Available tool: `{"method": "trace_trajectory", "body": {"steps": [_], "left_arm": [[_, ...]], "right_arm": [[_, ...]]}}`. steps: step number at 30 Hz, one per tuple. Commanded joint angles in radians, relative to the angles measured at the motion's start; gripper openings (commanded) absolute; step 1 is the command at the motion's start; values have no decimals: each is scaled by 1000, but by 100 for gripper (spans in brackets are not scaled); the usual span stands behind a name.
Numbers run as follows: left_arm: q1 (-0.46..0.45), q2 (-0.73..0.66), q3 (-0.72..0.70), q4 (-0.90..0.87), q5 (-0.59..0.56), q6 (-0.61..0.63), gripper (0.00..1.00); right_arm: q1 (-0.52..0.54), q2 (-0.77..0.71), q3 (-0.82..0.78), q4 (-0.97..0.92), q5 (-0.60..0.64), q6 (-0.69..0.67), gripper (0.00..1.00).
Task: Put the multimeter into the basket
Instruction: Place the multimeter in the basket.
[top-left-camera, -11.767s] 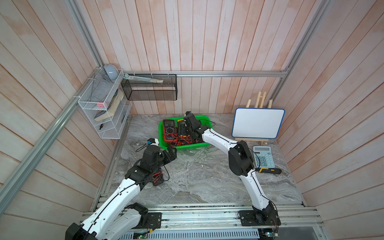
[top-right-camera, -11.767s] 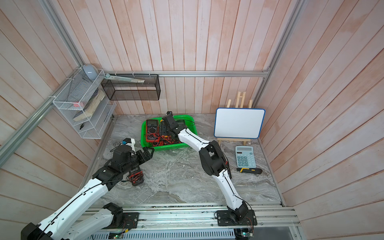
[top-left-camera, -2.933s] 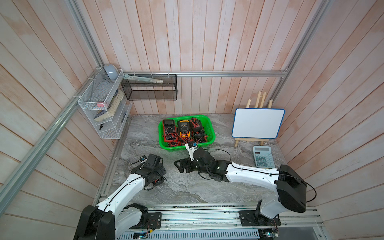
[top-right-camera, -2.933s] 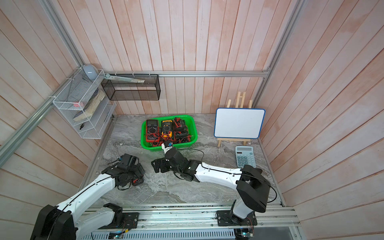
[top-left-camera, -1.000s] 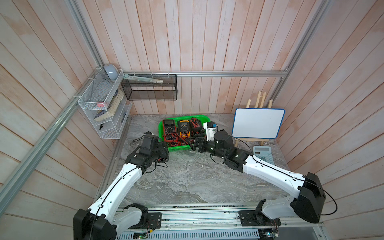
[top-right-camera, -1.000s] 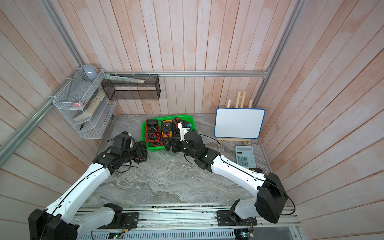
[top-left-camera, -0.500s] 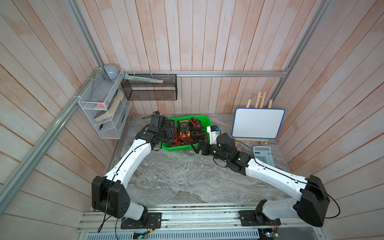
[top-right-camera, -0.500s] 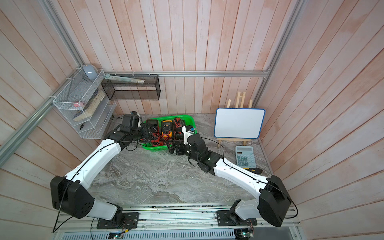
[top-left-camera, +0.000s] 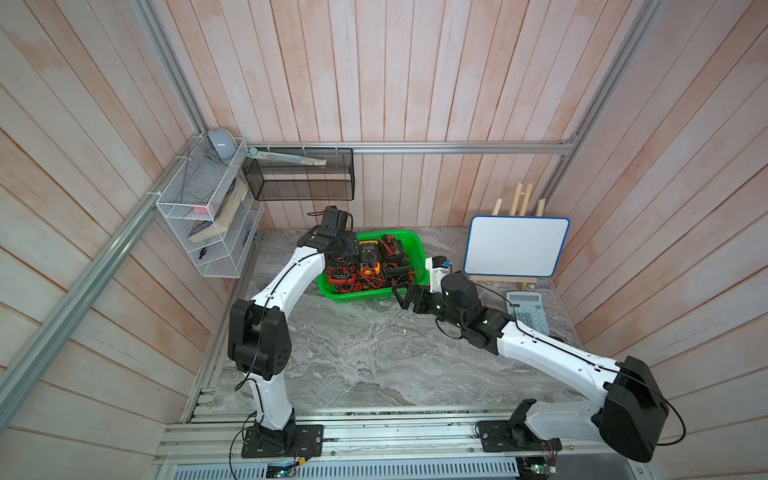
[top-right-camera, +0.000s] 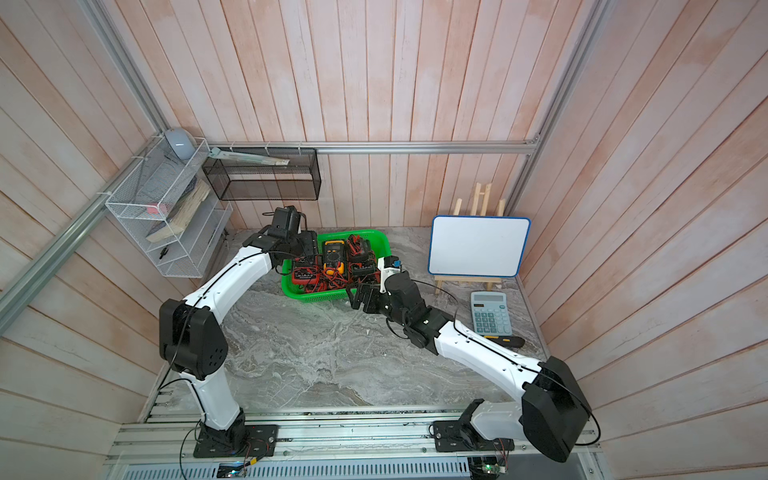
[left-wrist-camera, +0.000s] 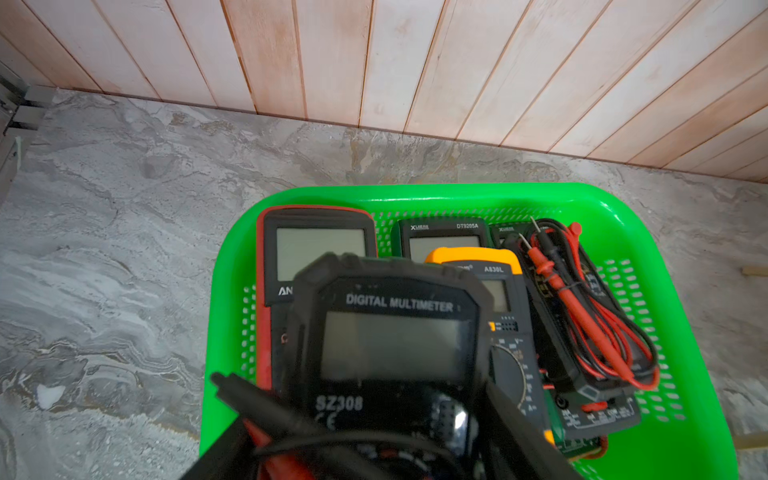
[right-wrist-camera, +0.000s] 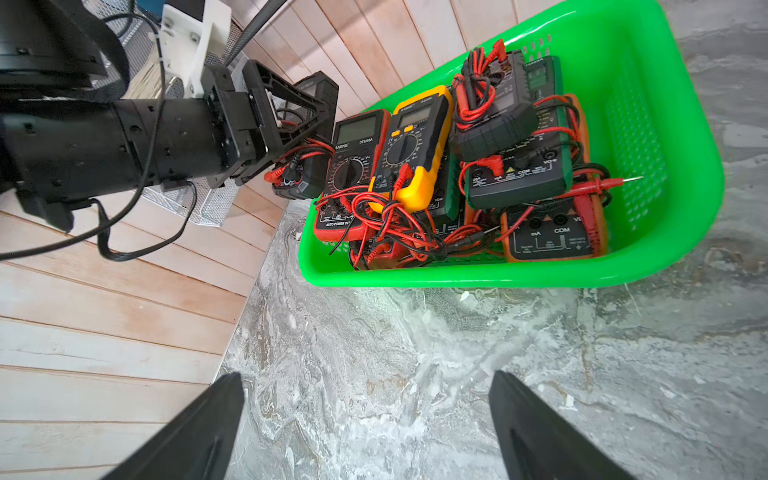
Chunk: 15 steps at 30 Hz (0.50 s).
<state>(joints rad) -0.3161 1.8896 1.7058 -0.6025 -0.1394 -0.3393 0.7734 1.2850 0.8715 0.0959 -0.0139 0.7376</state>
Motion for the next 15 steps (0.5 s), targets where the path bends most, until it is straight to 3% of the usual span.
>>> {"method": "trace_trajectory", "body": {"steps": [1, 4, 12, 13, 14, 15], "left_arm": [[0, 47, 63, -21, -24, 18, 46], [0, 86, 84, -32, -32, 15, 51], [1, 139, 100, -40, -30, 0, 77], [1, 143, 103, -42, -29, 0, 83], [1, 147, 110, -48, -29, 2, 98], [0, 150, 117, -55, -30, 5, 100]], "right_arm": [[-18, -31, -24, -17, 21, 14, 98], [-28, -45, -38, -27, 24, 13, 98], [-45, -58, -54, -35, 25, 12, 98], [-46, -59, -54, -35, 23, 10, 98], [-46, -61, -55, -36, 23, 10, 98], [-49, -62, -58, -37, 25, 11, 98]]}}
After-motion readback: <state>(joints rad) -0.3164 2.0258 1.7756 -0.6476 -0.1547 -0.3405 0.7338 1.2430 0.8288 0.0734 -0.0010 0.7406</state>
